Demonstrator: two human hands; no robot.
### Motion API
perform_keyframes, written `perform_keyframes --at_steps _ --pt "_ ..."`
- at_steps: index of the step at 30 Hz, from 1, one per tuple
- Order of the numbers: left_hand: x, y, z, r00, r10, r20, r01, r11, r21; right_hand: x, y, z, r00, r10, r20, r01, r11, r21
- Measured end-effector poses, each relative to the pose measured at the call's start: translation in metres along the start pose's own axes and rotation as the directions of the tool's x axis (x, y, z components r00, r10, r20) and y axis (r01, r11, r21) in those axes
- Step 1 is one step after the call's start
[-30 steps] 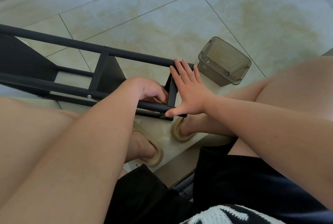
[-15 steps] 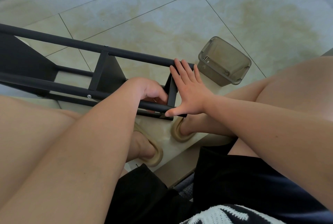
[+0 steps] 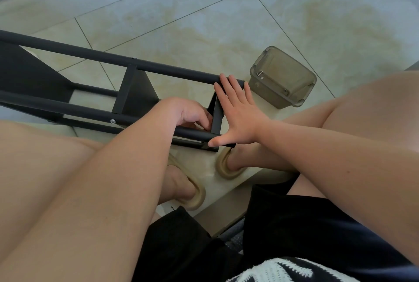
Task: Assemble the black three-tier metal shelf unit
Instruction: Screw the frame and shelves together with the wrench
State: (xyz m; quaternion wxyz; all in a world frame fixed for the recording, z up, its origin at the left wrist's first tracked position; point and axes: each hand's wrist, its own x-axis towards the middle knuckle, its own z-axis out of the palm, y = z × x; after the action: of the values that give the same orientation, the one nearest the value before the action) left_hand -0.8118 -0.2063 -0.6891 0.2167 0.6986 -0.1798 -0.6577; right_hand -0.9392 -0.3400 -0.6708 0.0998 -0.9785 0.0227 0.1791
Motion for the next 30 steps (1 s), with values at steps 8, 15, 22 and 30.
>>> perform_keyframes --at_steps 8,15,22,30 --pt "-0.006 0.009 -0.009 0.920 0.042 -0.391 -0.014 0.997 0.074 0.018 0.009 -0.015 1.000 -0.019 0.009 0.019 1.000 0.006" --pt "-0.025 0.030 -0.053 0.825 0.087 -0.558 0.122 0.937 0.327 0.073 0.036 -0.069 0.993 -0.034 0.110 0.046 0.993 -0.108" --pt "-0.039 0.069 -0.130 0.815 0.113 -0.568 0.271 0.793 0.546 0.140 0.066 -0.101 0.991 0.131 -0.019 -0.132 0.991 -0.034" --pt "-0.062 0.021 -0.195 0.644 -0.102 -0.758 0.531 0.773 0.347 0.205 0.098 -0.131 0.986 0.169 -0.018 -0.169 0.985 -0.037"
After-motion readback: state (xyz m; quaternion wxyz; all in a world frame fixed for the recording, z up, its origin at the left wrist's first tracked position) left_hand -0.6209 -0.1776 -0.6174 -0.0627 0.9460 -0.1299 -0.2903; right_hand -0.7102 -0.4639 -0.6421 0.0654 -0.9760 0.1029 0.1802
